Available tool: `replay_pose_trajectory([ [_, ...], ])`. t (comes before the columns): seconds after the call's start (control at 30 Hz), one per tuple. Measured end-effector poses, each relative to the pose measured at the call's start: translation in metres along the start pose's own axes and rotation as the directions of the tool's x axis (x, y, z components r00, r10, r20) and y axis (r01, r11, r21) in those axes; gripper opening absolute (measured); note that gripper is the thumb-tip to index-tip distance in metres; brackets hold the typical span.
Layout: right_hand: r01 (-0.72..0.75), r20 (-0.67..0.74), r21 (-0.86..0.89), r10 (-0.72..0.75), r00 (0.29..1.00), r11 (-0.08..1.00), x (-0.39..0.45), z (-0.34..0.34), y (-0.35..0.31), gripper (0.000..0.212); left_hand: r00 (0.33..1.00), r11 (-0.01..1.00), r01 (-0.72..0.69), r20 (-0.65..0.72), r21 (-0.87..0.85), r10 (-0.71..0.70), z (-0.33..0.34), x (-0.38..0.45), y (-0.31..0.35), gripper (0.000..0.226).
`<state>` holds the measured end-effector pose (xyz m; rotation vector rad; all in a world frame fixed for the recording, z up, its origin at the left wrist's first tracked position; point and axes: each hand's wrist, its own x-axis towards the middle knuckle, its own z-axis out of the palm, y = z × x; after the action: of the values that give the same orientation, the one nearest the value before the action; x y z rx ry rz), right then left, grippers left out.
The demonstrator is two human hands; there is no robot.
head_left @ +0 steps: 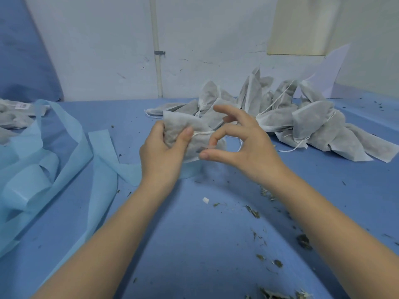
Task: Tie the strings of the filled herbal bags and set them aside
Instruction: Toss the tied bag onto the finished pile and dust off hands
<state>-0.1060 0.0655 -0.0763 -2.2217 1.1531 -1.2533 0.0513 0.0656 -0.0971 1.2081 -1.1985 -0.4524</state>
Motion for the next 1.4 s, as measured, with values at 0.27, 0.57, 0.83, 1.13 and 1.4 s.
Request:
replay_pose_trajectory([
  [0.27,-0.019,-0.071,-0.017,0.018,0.997,1.000,0.002,-0.005,0.002,0.023,0.985,0.996,-0.018,0.169,-0.092,0.033,0.005,-0.006,0.003,0.010],
  [0.57,-0.089,-0.069,0.118,0.098,0.993,0.989,0.003,-0.007,0.005,0.019,0.948,0.961,0.114,0.318,-0.251,-0.029,0.005,-0.010,0.009,0.024],
  [0.83,-0.165,-0.059,0.350,0.197,0.979,0.922,0.005,-0.009,0.008,0.032,0.934,0.965,0.119,0.355,-0.235,-0.029,0.006,-0.011,0.009,0.044],
  [1.13,-0.126,-0.219,0.470,0.253,0.942,0.873,0.005,0.002,0.006,0.013,0.919,0.943,0.163,0.392,-0.290,-0.039,0.012,-0.015,0.010,0.041],
  [1.4,-0.141,-0.065,0.405,0.182,0.981,0.903,0.000,-0.001,0.007,0.012,0.930,0.880,0.304,0.313,-0.364,-0.191,0.016,-0.018,0.016,0.019],
])
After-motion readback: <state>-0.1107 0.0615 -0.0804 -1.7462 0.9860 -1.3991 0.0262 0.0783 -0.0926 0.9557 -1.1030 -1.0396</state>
